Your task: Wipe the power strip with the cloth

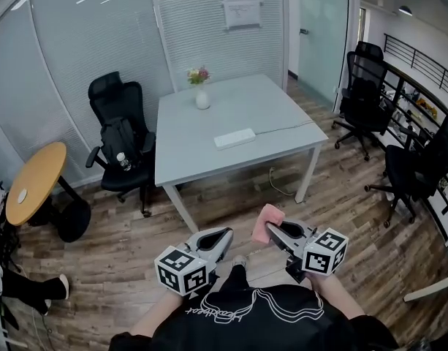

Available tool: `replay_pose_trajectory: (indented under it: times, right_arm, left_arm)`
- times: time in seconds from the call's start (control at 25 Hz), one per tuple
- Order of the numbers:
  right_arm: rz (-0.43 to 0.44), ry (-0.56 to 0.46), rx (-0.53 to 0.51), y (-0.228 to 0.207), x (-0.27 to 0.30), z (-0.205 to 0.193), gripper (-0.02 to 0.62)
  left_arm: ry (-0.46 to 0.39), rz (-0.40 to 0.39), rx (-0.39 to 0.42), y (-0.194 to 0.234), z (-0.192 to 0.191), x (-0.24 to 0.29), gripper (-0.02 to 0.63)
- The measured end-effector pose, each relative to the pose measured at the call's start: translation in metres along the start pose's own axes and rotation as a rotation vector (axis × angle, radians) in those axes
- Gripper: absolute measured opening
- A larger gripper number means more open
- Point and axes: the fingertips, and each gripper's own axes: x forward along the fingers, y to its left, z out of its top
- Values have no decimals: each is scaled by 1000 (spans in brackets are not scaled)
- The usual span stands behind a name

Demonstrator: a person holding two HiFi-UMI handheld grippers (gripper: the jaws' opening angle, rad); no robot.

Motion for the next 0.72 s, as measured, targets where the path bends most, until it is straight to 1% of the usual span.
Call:
replay_pose_trajectory:
  times: [0.2,0.48,0.72]
  right_arm:
    - [-26,8,30,-43,40,9,38]
    - [-62,49,73,-126,119,37,40]
    - [-72,76,79,-191,190,66,40]
  left_arm:
    - [12,-12,-34,56,13,31,14]
    - [57,-36,-77,153,47,99,14]
    - [65,-44,-92,237,80,147,14]
